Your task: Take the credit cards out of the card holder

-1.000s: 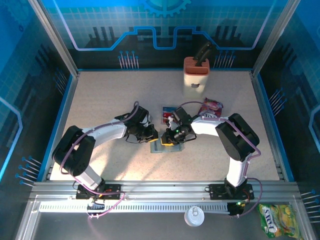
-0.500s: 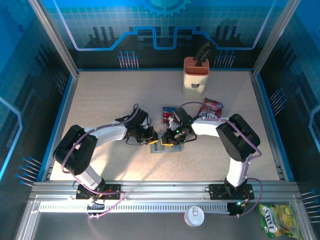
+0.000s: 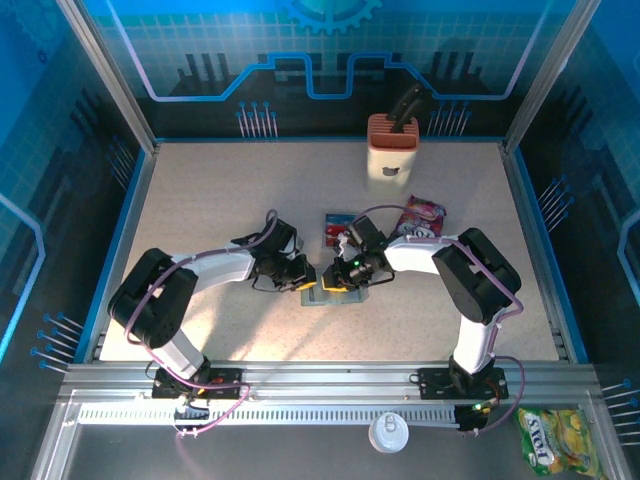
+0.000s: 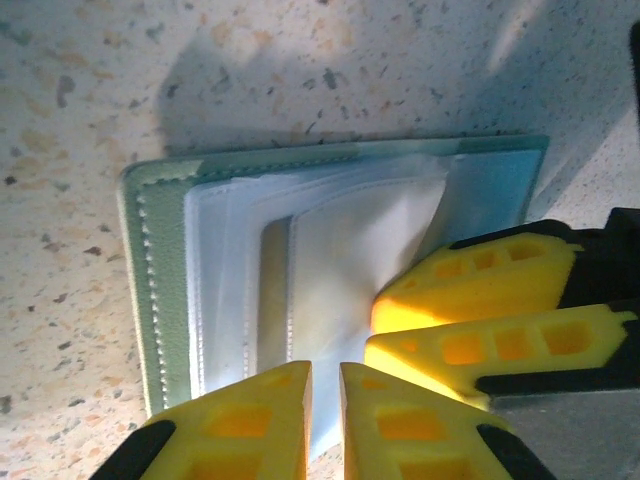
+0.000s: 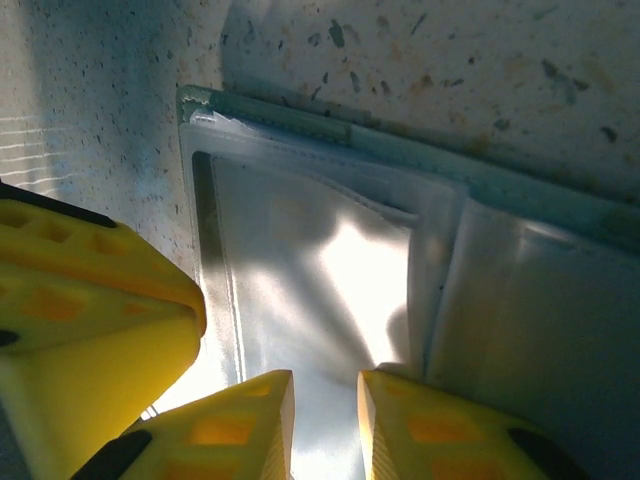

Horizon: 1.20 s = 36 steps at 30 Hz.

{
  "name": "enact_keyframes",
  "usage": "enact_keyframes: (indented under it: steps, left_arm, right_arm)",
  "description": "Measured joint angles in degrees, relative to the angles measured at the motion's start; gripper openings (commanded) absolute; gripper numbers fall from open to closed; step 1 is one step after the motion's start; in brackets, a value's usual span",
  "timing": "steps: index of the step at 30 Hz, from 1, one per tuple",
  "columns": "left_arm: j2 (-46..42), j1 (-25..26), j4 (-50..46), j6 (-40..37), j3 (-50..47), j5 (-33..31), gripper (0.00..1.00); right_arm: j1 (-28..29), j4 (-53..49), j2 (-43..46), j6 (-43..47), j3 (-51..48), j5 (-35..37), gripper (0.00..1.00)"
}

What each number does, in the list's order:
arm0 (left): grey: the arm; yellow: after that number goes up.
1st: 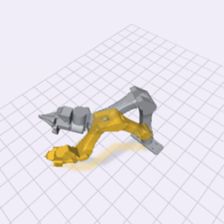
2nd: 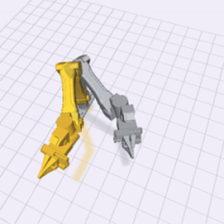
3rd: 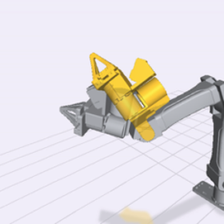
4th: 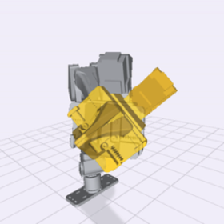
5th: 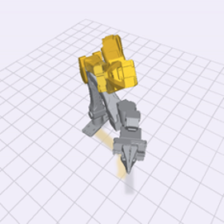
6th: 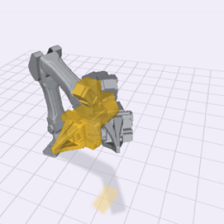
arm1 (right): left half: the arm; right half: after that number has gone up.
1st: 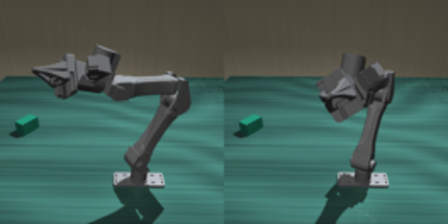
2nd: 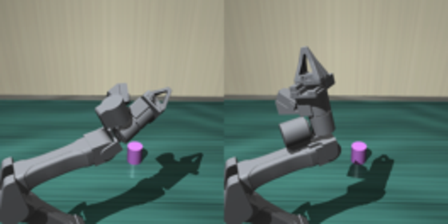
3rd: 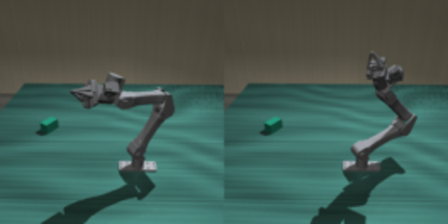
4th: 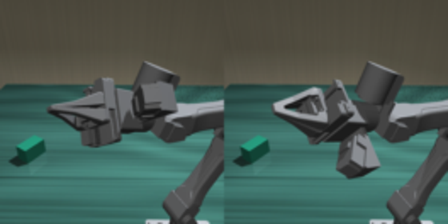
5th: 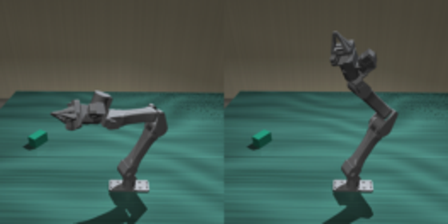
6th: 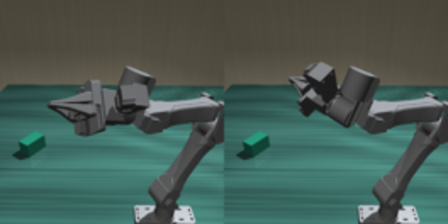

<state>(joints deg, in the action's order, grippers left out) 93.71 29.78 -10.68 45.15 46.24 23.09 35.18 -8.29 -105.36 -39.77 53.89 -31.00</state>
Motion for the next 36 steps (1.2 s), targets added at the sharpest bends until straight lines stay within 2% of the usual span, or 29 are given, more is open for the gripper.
enact_keyframes:
  steps: [9, 36]
  left_arm:
    - [0.1, 0.0, 2.2, 1.4, -1.1, 0.4, 0.21]
    - [1.0, 1.1, 3.6, 4.5, -1.1, -1.4, 0.27]
  right_arm:
    - [-0.3, 2.0, 0.0, -0.8, -1.0, -1.0, 0.24]
    - [-1.2, 8.0, 0.7, -2.9, -4.3, -3.6, 0.24]
